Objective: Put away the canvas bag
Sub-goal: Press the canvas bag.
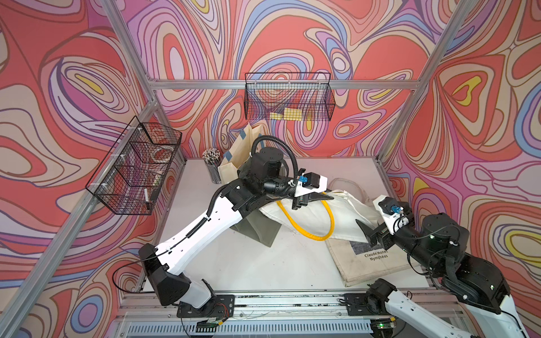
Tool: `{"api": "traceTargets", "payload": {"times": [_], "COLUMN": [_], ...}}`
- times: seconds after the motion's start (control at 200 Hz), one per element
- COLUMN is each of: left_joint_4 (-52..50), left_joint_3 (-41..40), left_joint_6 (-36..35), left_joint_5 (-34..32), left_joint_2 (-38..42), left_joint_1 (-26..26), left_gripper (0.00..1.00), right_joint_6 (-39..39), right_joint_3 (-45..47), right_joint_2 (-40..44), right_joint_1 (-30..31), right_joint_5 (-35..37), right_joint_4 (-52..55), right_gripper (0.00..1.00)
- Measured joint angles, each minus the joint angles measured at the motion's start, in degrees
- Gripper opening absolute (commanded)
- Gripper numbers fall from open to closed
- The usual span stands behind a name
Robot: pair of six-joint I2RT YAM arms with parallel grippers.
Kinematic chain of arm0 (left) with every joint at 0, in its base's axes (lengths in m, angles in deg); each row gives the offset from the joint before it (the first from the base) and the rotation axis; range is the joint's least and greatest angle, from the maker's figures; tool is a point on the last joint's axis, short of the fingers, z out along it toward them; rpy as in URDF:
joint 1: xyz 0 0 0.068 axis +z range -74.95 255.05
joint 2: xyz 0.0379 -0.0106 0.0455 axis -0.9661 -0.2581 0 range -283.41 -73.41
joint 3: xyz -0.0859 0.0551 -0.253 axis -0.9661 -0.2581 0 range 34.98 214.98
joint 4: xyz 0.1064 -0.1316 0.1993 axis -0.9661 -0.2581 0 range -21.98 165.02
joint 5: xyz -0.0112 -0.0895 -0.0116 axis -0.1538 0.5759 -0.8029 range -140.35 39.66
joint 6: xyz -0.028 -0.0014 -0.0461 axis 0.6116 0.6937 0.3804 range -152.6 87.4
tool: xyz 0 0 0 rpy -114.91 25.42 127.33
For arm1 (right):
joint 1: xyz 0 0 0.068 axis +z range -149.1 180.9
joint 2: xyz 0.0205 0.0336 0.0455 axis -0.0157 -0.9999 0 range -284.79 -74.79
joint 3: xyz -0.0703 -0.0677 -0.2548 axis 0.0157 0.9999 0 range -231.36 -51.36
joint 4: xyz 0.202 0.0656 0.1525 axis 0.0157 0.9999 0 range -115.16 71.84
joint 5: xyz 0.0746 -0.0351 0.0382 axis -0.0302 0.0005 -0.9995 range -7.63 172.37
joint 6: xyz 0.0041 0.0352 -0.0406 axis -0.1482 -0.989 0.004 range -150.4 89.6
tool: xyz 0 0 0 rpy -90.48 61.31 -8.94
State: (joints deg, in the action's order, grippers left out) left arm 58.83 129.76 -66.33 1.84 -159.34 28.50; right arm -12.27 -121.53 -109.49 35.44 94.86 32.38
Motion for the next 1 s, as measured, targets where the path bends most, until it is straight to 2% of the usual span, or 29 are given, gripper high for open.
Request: {"api": "traceTargets", "payload": {"times": [0.18, 0.401, 0.531, 0.666, 0.851, 0.936, 1.002], "left_joint_4": [-4.44, -7.85, -8.24, -8.24, -6.16, -3.78, -2.43], "left_joint_3": [0.0, 1.57, 1.99, 1.97, 1.38, 0.72, 0.52], "left_joint_6": [-3.93, -5.25, -5.64, -5.68, -4.11, -2.58, -1.73], "left_joint_5": [0.33, 1.9, 2.32, 2.47, 3.15, 3.54, 3.56], "left_joint_2": [0.0, 0.02, 0.31, 0.35, 0.57, 0.7, 0.7], "left_joint_1": [0.11, 0.22, 0.2, 0.22, 1.33, 2.12, 2.47], "left_gripper": [0.0, 0.0, 0.0, 0.0, 0.0, 0.0, 0.0], "right_joint_6": [1.33, 1.66, 2.12, 1.27, -1.14, -1.55, -1.6], "right_joint_3": [-1.22, -4.63, -4.46, -1.09, 3.45, 4.11, 4.42], "right_joint_2": [-1.27, -7.85, -8.35, -6.64, -4.13, -3.76, -3.56], "right_joint_1": [0.0, 0.0, 0.0, 0.0, 0.0, 0.0, 0.0], "right_joint_5": [-1.01, -5.99, -7.96, -10.14, -10.97, -10.99, -10.93], "right_joint_4": [2.14, 5.09, 5.35, 5.68, 7.26, 7.65, 7.65], "right_gripper": [0.99, 0.98, 0.95, 0.84, 0.75, 0.66, 0.54]}}
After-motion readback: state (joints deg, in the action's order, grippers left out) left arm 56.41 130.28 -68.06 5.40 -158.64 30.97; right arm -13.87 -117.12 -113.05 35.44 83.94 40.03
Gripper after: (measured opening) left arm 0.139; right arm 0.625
